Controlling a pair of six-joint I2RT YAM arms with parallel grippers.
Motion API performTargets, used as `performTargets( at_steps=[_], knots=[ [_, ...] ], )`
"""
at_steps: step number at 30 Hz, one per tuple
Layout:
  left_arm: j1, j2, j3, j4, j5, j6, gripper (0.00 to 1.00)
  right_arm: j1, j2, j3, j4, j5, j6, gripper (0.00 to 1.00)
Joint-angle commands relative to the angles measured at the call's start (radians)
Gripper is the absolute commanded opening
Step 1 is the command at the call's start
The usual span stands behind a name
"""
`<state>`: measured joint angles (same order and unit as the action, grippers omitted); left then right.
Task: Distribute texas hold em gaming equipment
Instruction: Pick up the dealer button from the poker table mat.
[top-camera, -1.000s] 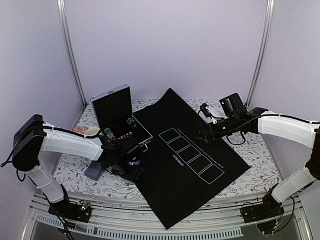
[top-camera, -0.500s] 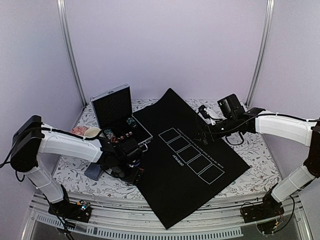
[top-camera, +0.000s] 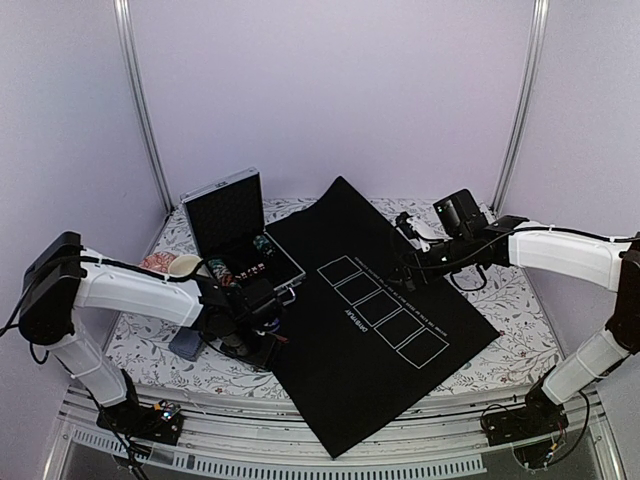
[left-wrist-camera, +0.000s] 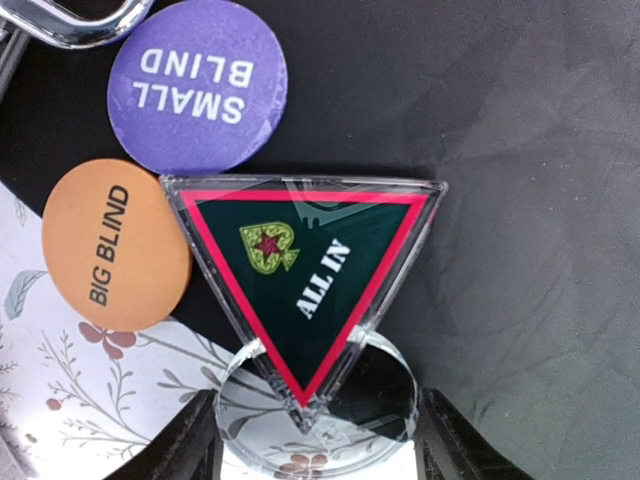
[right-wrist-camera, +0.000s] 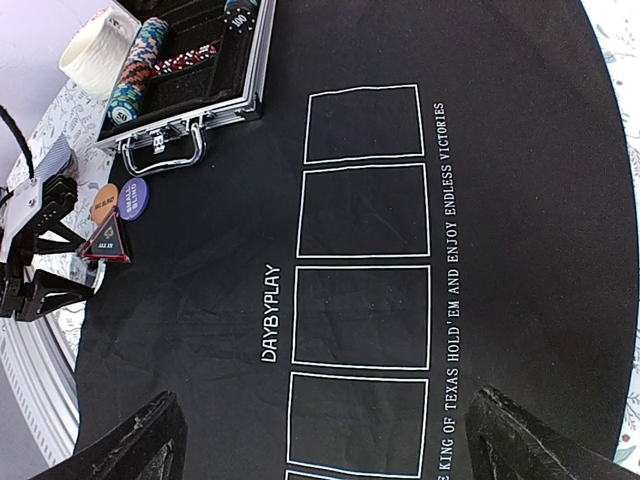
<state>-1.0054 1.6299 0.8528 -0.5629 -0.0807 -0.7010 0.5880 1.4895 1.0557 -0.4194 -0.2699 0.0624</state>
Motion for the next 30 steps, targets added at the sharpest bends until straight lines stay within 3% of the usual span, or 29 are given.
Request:
performTargets(
  at_steps=[1, 8, 22, 30],
  knots=[
    [-0.032, 0.05, -0.085, -0.098, 0.113, -0.037, 0.5, 0.006, 0.006, 0.034, -0.007, 0.013, -0.011, 0.99],
    [-0.04, 0.0, -0.093, -0.125, 0.13, -0.05, 0.25, 0.006, 0.0, 0.048, -0.013, 0.008, 0.0, 0.99],
    [-0.046, -0.103, -0.06, -0.235, 0.089, -0.058, 0.24, 0.006, -0.028, 0.056, -0.009, -0.013, 0.007, 0.99],
    [-0.052, -0.107, 0.076, -0.259, -0.011, 0.061, 0.24, 0.006, -0.037, 0.081, 0.01, -0.089, 0.042, 0.99]
  ],
)
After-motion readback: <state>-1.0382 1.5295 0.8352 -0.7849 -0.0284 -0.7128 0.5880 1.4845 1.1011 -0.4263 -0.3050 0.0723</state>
